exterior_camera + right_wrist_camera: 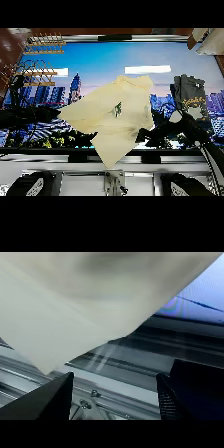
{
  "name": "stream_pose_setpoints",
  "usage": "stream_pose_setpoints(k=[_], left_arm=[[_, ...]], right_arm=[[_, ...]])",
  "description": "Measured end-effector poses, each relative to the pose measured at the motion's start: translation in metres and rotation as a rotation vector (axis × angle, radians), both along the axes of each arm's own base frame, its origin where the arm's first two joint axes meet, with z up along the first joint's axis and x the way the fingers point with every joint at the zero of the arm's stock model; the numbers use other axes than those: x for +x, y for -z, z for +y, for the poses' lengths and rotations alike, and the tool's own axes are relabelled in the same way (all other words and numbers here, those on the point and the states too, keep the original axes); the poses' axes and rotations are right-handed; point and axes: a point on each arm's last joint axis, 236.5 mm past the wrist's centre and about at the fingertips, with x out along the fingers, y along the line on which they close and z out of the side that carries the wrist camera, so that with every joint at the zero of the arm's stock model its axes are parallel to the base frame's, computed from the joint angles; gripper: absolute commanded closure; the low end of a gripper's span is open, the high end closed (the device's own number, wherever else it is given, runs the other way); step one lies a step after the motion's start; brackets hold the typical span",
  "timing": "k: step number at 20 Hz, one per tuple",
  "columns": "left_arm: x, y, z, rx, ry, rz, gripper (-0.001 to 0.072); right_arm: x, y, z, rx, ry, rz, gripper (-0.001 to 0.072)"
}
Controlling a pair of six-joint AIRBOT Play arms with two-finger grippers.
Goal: Fold the shirts.
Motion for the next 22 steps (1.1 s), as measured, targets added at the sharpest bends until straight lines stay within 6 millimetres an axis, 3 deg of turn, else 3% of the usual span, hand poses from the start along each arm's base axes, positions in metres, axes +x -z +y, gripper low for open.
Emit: stream_pose_setpoints(k=[8,9,10,11,13,15,17,18,20,22], left_arm=[[0.001,-0.001,0.0,0.003,0.0,-0.009,0.0674],[0.001,-0.001,0.0,0.003,-0.001,-0.01,0.0674],[0.001,-0.001,0.0,0.003,-0.001,-0.01,0.0674],[0.001,-0.001,0.0,0.003,-0.001,-0.01,0.0674],[0.002,-0.002,0.001,0.003,-0.003,-0.015,0.0674],[0.008,-0.011,0.003,0.004,-0.016,-0.043,0.0674],[0.019,-0.036,0.01,0.008,-0.043,-0.116,0.0674],[0.025,-0.058,0.014,0.016,-0.052,-0.173,0.0674],[0.033,-0.118,0.022,0.037,-0.068,-0.33,0.0675],[0.029,-0.201,0.029,0.065,-0.088,-0.542,0.0675]], right_arm=[[0.0,0.03,0.018,0.053,0.142,0.03,0.0099],[-0.001,0.032,0.024,0.068,0.147,0.041,0.0207],[0.003,0.035,0.029,0.072,0.157,0.027,0.0386],[0.009,0.039,0.032,0.069,0.168,0.003,0.0656],[0.023,0.04,0.039,0.081,0.187,-0.051,0.0649],[0.042,0.026,0.047,0.112,0.174,-0.14,0.0649],[0.066,-0.008,0.053,0.14,0.125,-0.28,0.0649],[0.082,-0.037,0.054,0.15,0.088,-0.39,0.0649],[0.115,-0.118,0.051,0.149,0.005,-0.674,0.0649],[0.137,-0.231,0.037,0.11,-0.037,-1.025,0.0649]])
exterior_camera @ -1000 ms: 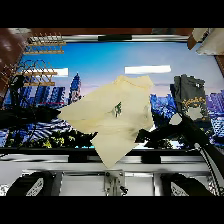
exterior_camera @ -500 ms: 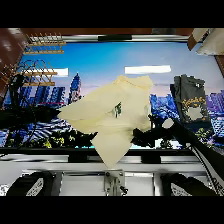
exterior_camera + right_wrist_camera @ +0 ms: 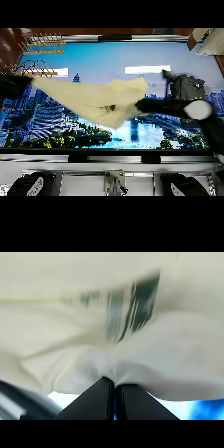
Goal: Fold the shirts.
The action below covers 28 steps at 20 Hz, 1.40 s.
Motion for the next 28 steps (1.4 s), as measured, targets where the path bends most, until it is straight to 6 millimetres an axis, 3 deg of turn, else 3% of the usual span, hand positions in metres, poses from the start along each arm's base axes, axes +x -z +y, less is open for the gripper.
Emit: stream_pose_setpoints(k=[2,4,5,7,10,13,16,19,22,25,28], left_arm=[[-0.021,-0.09,0.007,0.019,-0.039,-0.237,0.0674],[-0.061,-0.173,0.011,0.026,-0.083,-0.476,0.0674],[-0.082,-0.201,0.011,0.025,-0.097,-0.566,0.0674],[-0.122,-0.236,0.009,0.029,-0.112,-0.69,0.0675],[-0.14,-0.231,0.012,0.074,-0.137,-0.67,0.0675],[-0.129,-0.195,0.021,0.124,-0.168,-0.537,0.0674],[-0.107,-0.15,0.03,0.153,-0.182,-0.388,0.0674],[-0.07,-0.08,0.041,0.164,-0.188,-0.193,0.0674],[-0.024,0.015,0.052,0.146,-0.193,0.035,0.0674],[0.02,0.093,0.058,0.077,-0.212,0.182,0.0674],[0.062,0.147,0.06,-0.034,-0.243,0.272,0.0674]], right_arm=[[-0.005,-0.134,-0.026,-0.006,0.076,-0.374,0.0649],[-0.044,-0.253,-0.056,0.03,0.165,-0.684,0.0649],[-0.07,-0.297,-0.069,0.054,0.197,-0.8,0.0649],[-0.121,-0.356,-0.089,0.095,0.241,-0.961,0.0648],[-0.154,-0.381,-0.103,0.108,0.268,-1.025,0.0648],[-0.142,-0.363,-0.101,0.055,0.26,-0.939,0.0648],[-0.099,-0.308,-0.094,-0.06,0.238,-0.725,0.0648],[-0.037,-0.227,-0.092,-0.226,0.225,-0.452,0.0648],[0.031,-0.149,-0.085,-0.323,0.219,-0.238,0.0648],[0.102,-0.08,-0.06,-0.311,0.207,-0.118,0.0648],[0.159,-0.024,-0.031,-0.185,0.242,-0.039,0.0648]])
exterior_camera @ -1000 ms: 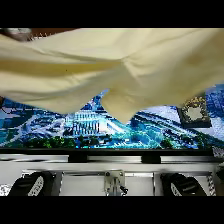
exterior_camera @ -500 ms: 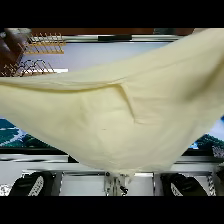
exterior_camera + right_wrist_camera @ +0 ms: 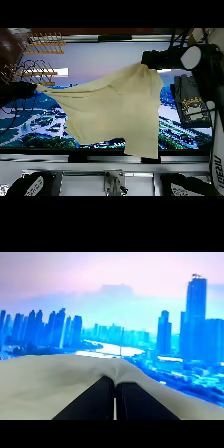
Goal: Fold the shirts.
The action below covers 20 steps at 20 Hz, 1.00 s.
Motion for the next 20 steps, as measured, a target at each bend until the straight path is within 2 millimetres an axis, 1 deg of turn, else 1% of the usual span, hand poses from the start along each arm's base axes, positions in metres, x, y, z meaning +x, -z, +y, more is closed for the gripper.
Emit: stream_pose_setpoints(k=[1,2,4,6,7,8,9,10,11,12,13,14,15,16,17,18,19,20], left_arm=[[0.012,0.016,0.001,-0.038,-0.018,0.025,0.0674],[0.022,0.03,0.001,-0.071,-0.031,0.048,0.0674],[0.037,0.063,-0.003,-0.121,-0.044,0.114,0.0673],[0.044,0.093,-0.013,-0.153,-0.035,0.182,0.0673],[0.045,0.107,-0.02,-0.163,-0.024,0.219,0.0652],[0.046,0.118,-0.026,-0.171,-0.014,0.247,0.0527],[0.044,0.128,-0.032,-0.178,0.001,0.28,0.0232],[0.04,0.134,-0.036,-0.185,0.017,0.312,-0.0013],[0.037,0.138,-0.039,-0.194,0.032,0.34,-0.0013],[0.032,0.138,-0.039,-0.203,0.047,0.37,-0.0013],[0.027,0.137,-0.036,-0.206,0.065,0.404,0.0015],[0.019,0.135,-0.029,-0.199,0.082,0.441,0.0112],[0.011,0.135,-0.018,-0.179,0.092,0.484,0.0108],[0.0,0.136,-0.003,-0.152,0.092,0.532,0.0092],[-0.013,0.141,0.014,-0.126,0.082,0.591,0.0091],[-0.026,0.147,0.03,-0.11,0.063,0.645,0.0091],[-0.038,0.154,0.043,-0.109,0.038,0.694,0.0092],[-0.051,0.164,0.051,-0.115,0.024,0.746,0.0092]], right_arm=[[0.015,0.012,0.009,0.056,0.018,0.005,0.0648],[0.027,0.023,0.015,0.098,0.033,0.012,0.0647],[0.042,0.048,0.023,0.147,0.057,0.042,0.0648],[0.048,0.069,0.027,0.166,0.069,0.084,0.0647],[0.048,0.079,0.028,0.166,0.071,0.11,0.0587],[0.046,0.087,0.029,0.166,0.071,0.136,0.0349],[0.045,0.092,0.029,0.164,0.07,0.154,0.0213],[0.043,0.094,0.028,0.164,0.069,0.167,0.0213],[0.04,0.092,0.025,0.158,0.066,0.171,0.0213],[0.038,0.084,0.019,0.144,0.059,0.158,0.0213],[0.035,0.074,0.011,0.123,0.054,0.143,0.0213],[0.029,0.066,-0.003,0.087,0.056,0.139,0.0213],[0.022,0.059,-0.021,0.037,0.065,0.14,0.0213],[0.013,0.054,-0.045,-0.026,0.084,0.151,0.0213],[0.002,0.053,-0.069,-0.087,0.104,0.181,0.0213],[-0.012,0.057,-0.096,-0.151,0.123,0.236,0.0214],[-0.026,0.06,-0.117,-0.19,0.136,0.287,0.0213],[-0.042,0.065,-0.137,-0.222,0.148,0.349,0.0213]])
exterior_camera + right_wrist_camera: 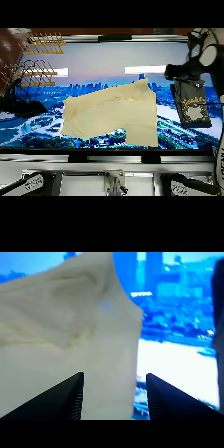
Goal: Fold the shirts.
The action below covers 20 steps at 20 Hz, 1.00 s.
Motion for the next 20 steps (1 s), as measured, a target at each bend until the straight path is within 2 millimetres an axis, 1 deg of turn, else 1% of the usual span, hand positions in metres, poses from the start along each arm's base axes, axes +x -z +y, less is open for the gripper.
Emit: stream_pose_setpoints(k=[1,2,3,5,7,11,14,15,16,17,18,19,20], left_arm=[[-0.013,0.01,0.003,-0.007,-0.004,0.049,0.0092],[-0.025,0.021,0.004,-0.017,-0.003,0.091,0.0092],[-0.037,0.032,0.003,-0.029,0.0,0.131,0.0092],[-0.055,0.053,-0.004,-0.064,0.007,0.187,0.0092],[-0.065,0.069,-0.014,-0.096,0.008,0.22,0.0092],[-0.069,0.09,-0.035,-0.117,0.042,0.245,0.0093],[-0.067,0.1,-0.05,-0.114,0.078,0.246,0.0095],[-0.066,0.102,-0.056,-0.118,0.087,0.247,0.0113],[-0.065,0.103,-0.062,-0.125,0.094,0.245,0.0116],[-0.062,0.103,-0.067,-0.132,0.095,0.237,0.0218],[-0.058,0.105,-0.07,-0.13,0.093,0.222,0.0336],[-0.055,0.106,-0.073,-0.127,0.095,0.213,0.0341],[-0.053,0.106,-0.075,-0.133,0.093,0.209,0.0414]], right_arm=[[-0.013,0.006,-0.015,-0.011,0.012,0.058,0.0213],[-0.026,0.011,-0.026,-0.007,0.02,0.11,0.0214],[-0.037,0.014,-0.03,0.015,0.023,0.149,0.0214],[-0.05,0.022,-0.034,0.052,0.024,0.205,0.0213],[-0.057,0.027,-0.034,0.08,0.022,0.233,0.0213],[-0.062,0.034,-0.031,0.114,0.016,0.255,0.0213],[-0.063,0.035,-0.03,0.123,0.012,0.261,0.0213],[-0.064,0.035,-0.029,0.127,0.011,0.262,0.0213],[-0.064,0.036,-0.029,0.129,0.011,0.264,0.0213],[-0.065,0.036,-0.029,0.129,0.011,0.267,0.0213],[-0.065,0.036,-0.029,0.129,0.011,0.266,0.0213],[-0.065,0.036,-0.029,0.13,0.012,0.268,0.0212],[-0.065,0.037,-0.029,0.132,0.012,0.271,0.0212]])
